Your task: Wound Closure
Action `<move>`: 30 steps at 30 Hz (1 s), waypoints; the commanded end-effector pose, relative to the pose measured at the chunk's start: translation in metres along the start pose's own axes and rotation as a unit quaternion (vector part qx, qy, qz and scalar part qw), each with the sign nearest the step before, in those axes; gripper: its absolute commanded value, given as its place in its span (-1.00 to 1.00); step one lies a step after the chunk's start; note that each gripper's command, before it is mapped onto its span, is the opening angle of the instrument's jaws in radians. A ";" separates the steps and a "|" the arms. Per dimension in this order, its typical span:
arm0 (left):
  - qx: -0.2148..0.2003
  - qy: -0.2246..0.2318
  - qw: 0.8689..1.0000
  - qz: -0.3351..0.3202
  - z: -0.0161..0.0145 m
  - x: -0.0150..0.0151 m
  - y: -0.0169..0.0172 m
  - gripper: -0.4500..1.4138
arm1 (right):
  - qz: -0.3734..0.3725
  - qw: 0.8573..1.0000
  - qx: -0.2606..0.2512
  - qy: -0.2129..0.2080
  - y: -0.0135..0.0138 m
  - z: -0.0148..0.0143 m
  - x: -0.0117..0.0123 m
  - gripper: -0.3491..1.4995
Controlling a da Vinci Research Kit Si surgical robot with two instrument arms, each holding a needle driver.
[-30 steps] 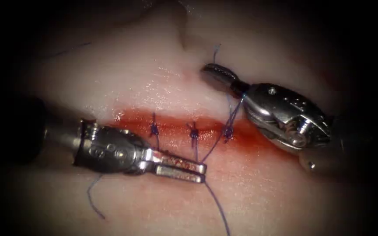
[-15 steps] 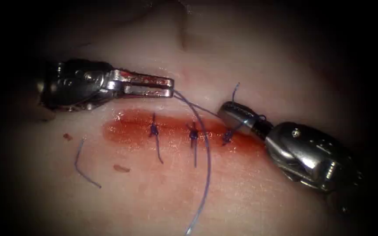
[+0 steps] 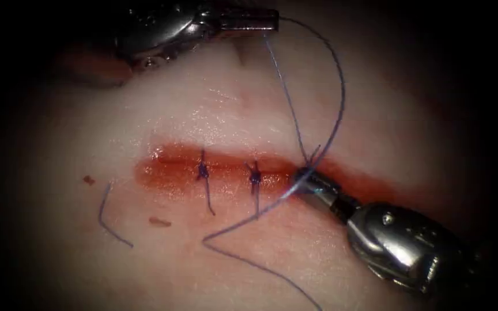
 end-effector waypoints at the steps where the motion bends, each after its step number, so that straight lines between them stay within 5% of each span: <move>1: 0.001 0.002 1.000 -0.001 0.0005 -0.0008 -0.0006 -1.00 | 0.000 1.000 0.005 -0.006 -0.0009 -0.0001 -0.0016 -1.00; 8: 0.030 0.035 0.999 -0.006 0.0010 0.0002 -0.0037 -1.00 | 0.001 1.000 0.018 -0.016 -0.0019 -0.0007 -0.0033 -1.00; 30: 0.061 0.032 0.998 -0.011 0.0033 0.0023 -0.0090 -1.00 | -0.025 0.993 0.096 -0.059 -0.0052 -0.0026 -0.0070 -1.00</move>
